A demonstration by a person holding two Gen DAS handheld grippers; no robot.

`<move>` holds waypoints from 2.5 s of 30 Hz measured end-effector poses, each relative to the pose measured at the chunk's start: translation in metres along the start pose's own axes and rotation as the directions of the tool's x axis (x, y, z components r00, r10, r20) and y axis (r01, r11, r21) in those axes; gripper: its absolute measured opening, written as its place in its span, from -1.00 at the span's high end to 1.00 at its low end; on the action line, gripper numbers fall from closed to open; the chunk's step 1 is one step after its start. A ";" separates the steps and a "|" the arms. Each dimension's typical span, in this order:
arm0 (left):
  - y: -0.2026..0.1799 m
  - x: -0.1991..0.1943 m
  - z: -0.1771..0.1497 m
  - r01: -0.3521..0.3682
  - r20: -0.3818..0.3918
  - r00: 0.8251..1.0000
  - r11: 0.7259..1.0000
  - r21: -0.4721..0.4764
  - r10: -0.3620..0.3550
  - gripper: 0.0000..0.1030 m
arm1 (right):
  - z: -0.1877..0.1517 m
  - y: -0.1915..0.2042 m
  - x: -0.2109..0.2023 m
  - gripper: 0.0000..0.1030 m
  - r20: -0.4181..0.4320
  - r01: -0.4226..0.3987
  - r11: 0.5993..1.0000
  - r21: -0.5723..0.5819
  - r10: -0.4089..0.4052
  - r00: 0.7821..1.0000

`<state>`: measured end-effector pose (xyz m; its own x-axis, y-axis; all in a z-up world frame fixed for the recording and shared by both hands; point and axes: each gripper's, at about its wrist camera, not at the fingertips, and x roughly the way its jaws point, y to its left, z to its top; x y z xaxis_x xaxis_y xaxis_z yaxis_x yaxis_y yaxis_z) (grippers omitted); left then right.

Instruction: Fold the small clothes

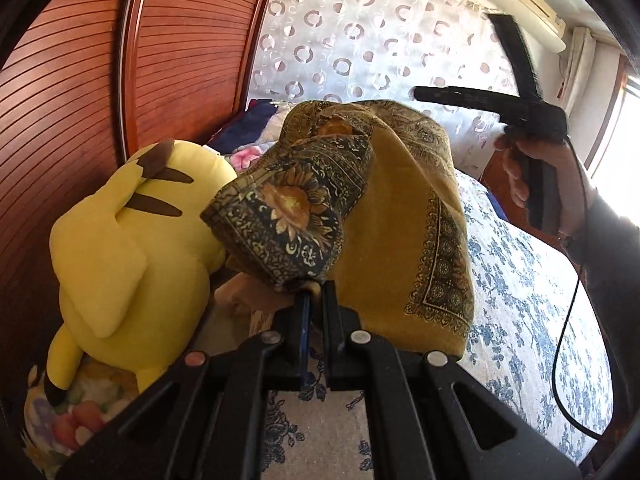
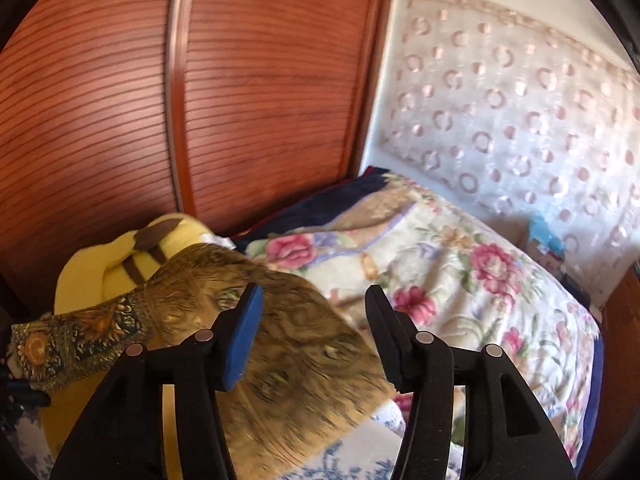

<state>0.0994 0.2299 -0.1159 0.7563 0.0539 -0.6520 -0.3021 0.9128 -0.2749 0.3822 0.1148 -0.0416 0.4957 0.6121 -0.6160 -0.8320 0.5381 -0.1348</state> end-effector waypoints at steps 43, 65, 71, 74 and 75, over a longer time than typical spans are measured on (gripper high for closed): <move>-0.134 -0.104 -0.008 -0.011 0.143 0.989 0.961 0.275 -0.030 0.95 | -0.161 0.020 -0.254 -0.30 0.072 0.052 0.956 0.288 -0.075 0.995; -0.230 -0.151 -0.014 0.066 0.197 0.970 0.932 0.357 -0.144 0.90 | -0.229 0.026 -0.417 -0.64 0.110 0.281 0.848 0.449 -0.364 0.925; -0.251 -0.174 0.001 0.077 0.242 0.954 0.924 0.374 -0.178 0.89 | -0.220 0.023 -0.457 -0.64 0.154 0.333 0.813 0.478 -0.450 0.880; -0.258 -0.181 0.005 0.082 0.257 0.948 0.922 0.379 -0.190 0.88 | -0.218 0.022 -0.471 -0.64 0.171 0.351 0.796 0.493 -0.484 0.858; -0.260 -0.183 0.006 0.081 0.261 0.946 0.921 0.382 -0.191 0.88 | -0.217 0.023 -0.474 -0.64 0.175 0.358 0.792 0.495 -0.494 0.852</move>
<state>0.0430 -0.0146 0.0789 0.9250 -0.0179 -0.3796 0.0046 0.9993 -0.0359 0.0743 -0.2891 0.0786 0.8768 0.3566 -0.3225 -0.3581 0.9320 0.0567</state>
